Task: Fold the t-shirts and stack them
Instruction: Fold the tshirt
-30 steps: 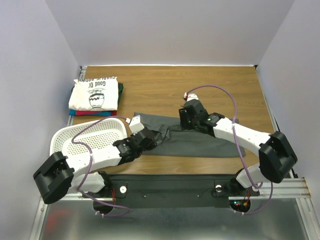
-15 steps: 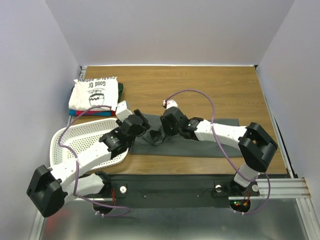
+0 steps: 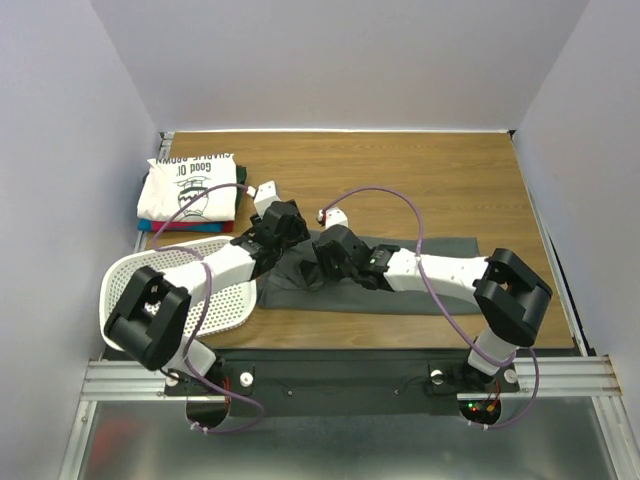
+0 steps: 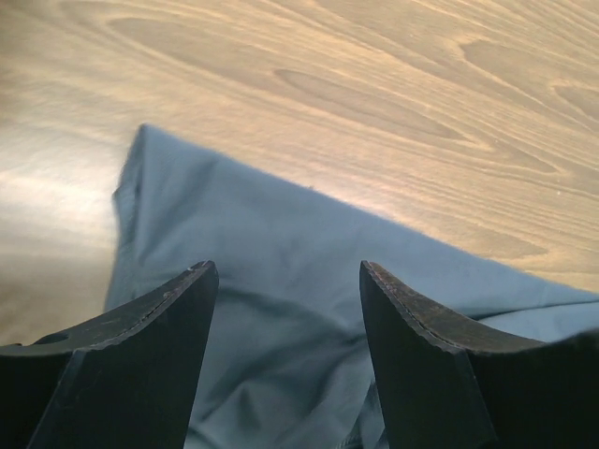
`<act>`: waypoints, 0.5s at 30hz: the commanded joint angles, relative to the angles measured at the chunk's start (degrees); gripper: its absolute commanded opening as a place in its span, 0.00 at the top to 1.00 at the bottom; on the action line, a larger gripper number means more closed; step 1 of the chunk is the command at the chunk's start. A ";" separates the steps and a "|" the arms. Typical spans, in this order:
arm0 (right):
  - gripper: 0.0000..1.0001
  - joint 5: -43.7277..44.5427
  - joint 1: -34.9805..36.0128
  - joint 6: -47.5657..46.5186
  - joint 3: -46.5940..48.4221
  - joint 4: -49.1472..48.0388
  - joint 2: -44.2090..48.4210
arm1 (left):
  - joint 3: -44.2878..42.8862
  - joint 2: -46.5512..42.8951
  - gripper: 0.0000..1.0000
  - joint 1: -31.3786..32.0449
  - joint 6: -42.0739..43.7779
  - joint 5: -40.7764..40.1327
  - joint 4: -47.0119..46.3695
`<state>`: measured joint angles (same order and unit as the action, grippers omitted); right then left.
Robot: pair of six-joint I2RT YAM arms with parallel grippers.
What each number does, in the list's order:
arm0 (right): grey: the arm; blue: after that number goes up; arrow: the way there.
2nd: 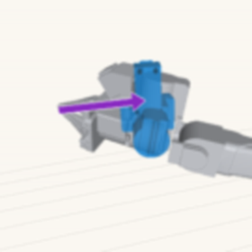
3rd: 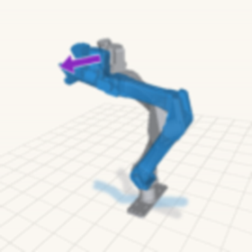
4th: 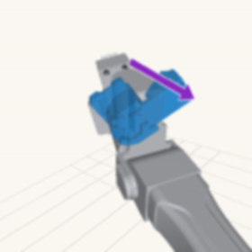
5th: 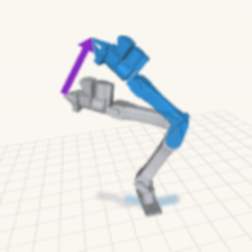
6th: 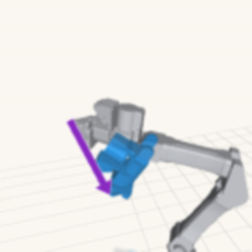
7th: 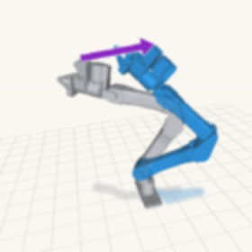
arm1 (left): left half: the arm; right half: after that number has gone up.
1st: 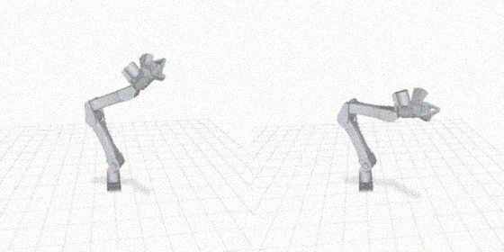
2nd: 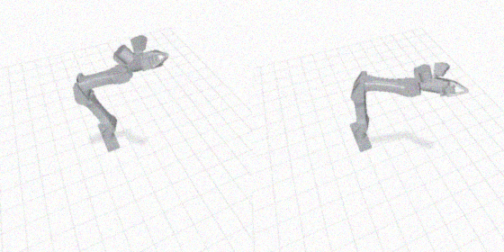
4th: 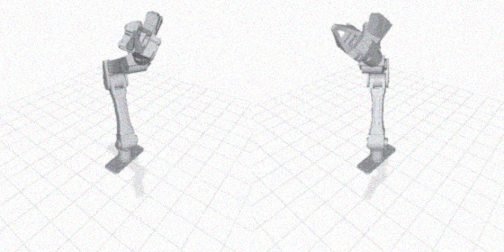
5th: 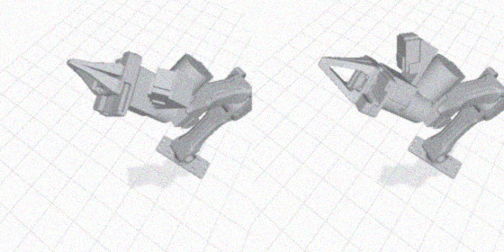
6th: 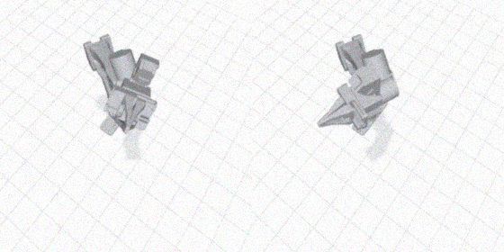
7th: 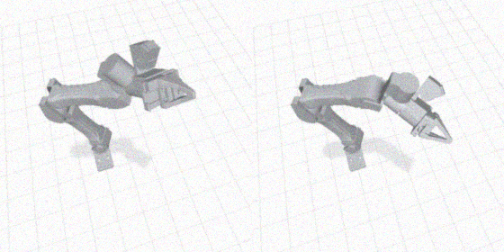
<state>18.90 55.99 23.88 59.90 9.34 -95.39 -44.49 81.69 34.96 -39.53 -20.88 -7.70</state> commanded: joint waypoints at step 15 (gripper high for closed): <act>0.49 8.78 3.51 -0.24 1.54 -2.67 -7.52 | -2.80 12.44 0.27 -3.41 1.47 11.30 -10.14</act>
<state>23.18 58.35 23.81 59.90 8.58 -101.36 -46.76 94.83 32.16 -38.74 -10.66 -14.61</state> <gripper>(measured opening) 0.507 0.731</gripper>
